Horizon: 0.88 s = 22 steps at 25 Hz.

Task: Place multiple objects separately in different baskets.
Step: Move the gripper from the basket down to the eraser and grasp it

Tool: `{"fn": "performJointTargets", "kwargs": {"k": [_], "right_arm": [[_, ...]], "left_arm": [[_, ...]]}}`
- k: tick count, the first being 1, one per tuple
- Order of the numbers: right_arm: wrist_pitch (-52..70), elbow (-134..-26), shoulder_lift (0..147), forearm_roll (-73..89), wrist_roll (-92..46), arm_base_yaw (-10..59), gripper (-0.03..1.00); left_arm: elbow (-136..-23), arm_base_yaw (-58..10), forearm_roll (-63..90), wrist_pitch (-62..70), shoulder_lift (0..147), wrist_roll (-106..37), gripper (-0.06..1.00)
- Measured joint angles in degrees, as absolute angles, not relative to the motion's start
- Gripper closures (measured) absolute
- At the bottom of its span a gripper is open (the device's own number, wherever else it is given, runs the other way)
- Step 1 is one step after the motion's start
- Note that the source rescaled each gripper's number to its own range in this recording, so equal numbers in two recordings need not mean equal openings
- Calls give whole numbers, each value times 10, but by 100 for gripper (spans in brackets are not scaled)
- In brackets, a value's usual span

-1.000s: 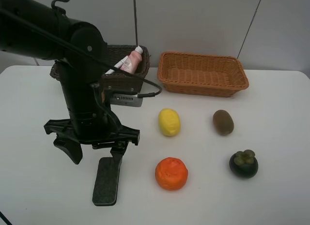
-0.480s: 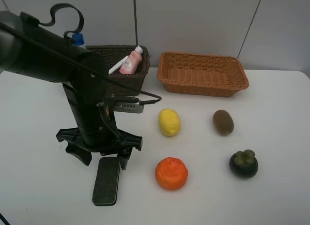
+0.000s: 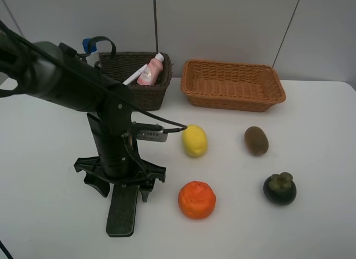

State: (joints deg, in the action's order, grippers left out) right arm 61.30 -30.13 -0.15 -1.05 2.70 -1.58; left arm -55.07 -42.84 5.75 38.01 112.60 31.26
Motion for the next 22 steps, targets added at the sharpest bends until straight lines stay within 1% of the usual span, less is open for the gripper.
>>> {"fn": "performJointTargets", "kwargs": {"k": [13, 14, 15, 16, 17, 18, 22], "right_arm": [[613, -301, -2, -10, 27, -16, -1], [613, -301, -2, -10, 27, -16, -1], [613, -301, -2, -10, 27, -16, -1], [613, -301, -2, -10, 27, -16, -1], [613, -301, -2, -10, 27, -16, -1], [613, -301, -2, -10, 27, -16, -1], [613, -301, -2, -10, 27, -16, -1]], "left_arm": [[-557, -425, 80, 393, 1151, 308, -4], [-558, -425, 88, 396, 1153, 307, -1], [-559, -425, 94, 397, 1154, 304, 4], [-560, -425, 98, 399, 1154, 302, 14], [-560, -425, 102, 403, 1155, 300, 28], [-561, -425, 104, 408, 1156, 298, 38], [-575, -425, 104, 428, 1161, 290, 37]]}}
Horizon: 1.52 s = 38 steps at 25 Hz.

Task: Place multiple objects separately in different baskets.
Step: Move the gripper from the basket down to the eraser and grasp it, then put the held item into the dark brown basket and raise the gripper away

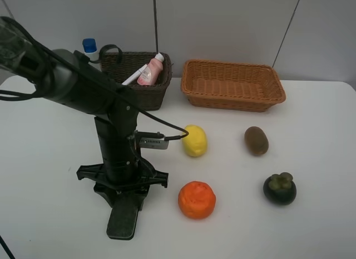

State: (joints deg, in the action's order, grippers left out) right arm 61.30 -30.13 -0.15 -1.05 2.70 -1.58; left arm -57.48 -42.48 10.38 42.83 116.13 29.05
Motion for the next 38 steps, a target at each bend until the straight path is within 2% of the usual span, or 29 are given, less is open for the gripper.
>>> {"fn": "performJointTargets", "kwargs": {"k": [7, 11, 15, 20, 27, 28, 31, 33, 38], "right_arm": [[613, -301, -2, -10, 27, -16, -1], [613, -301, -2, -10, 27, -16, -1], [613, -301, -2, -10, 27, -16, -1], [613, -301, -2, -10, 27, -16, -1], [613, -301, -2, -10, 27, -16, -1], [613, -301, -2, -10, 27, -16, -1], [613, -301, -2, -10, 27, -16, -1], [613, -301, -2, -10, 27, -16, -1], [613, -301, -2, -10, 27, -16, -1]], "left_arm": [[-674, -425, 100, 526, 1168, 257, 37], [-788, -411, 90, 576, 1148, 230, 37], [-925, -359, 87, 595, 1144, 191, 37], [-1042, -266, 82, 485, 1144, 115, 37], [-1055, -179, 43, 295, 1169, 77, 37], [-1055, -173, 34, 283, 1181, 68, 34], [-1055, -164, 14, 268, 1215, 57, 10], [-1055, -163, 12, 265, 1231, 54, 0], [-1071, -163, 11, 272, 1236, 53, -4]]}}
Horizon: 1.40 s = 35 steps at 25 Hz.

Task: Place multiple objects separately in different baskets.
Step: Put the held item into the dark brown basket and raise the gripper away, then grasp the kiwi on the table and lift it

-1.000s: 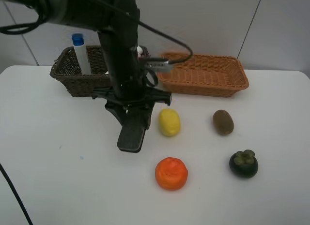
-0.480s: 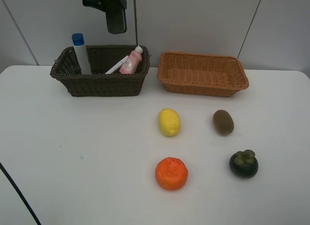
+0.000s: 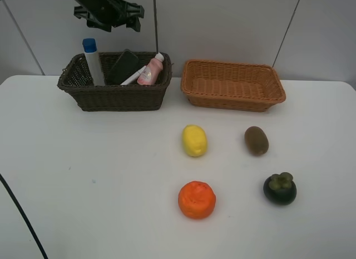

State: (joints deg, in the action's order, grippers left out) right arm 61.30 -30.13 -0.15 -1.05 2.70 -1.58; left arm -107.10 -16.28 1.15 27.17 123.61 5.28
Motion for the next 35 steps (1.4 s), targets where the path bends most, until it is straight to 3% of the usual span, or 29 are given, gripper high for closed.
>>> {"fn": "performJointTargets", "kwargs": {"k": [11, 17, 26, 35], "right_arm": [[613, -301, -2, -10, 27, -16, -1], [613, -301, -2, -10, 27, -16, -1], [613, -301, -2, -10, 27, -16, -1], [613, -301, -2, -10, 27, -16, -1]], "left_arm": [[-1284, -162, 5, 608, 1236, 79, -4], [-1297, -162, -51, 689, 1208, 97, -4], [-1111, -155, -100, 688, 1022, 125, -4], [-770, -128, -120, 688, 754, 171, -4]]}}
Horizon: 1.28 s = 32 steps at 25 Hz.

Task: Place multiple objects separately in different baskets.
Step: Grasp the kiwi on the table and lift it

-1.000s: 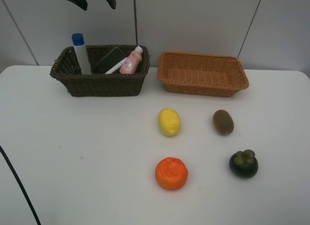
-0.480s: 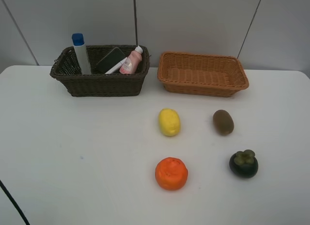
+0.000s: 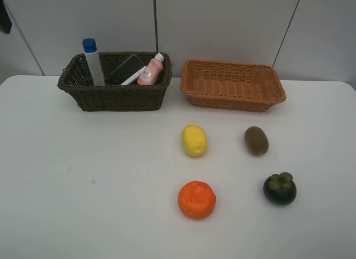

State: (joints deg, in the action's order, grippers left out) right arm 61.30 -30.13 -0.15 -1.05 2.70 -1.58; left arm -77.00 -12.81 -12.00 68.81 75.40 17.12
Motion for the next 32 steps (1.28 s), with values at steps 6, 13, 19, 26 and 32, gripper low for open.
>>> {"fn": "performJointTargets", "kwargs": {"k": [6, 13, 19, 26, 32], "right_arm": [[613, -301, -2, -10, 27, -16, -1], [613, -301, -2, -10, 27, -16, -1], [613, -301, -2, -10, 27, -16, -1], [613, -301, -2, -10, 27, -16, -1], [613, -301, -2, -10, 27, -16, -1]], "left_arm": [[-572, -128, -91, 688, 527, 182, -4], [-406, -128, -86, 689, 263, 171, -4], [-340, -128, -52, 690, 79, 105, -4], [-314, -128, -6, 680, -3, 56, -4], [-291, -128, 10, 620, -4, 27, -4]]}}
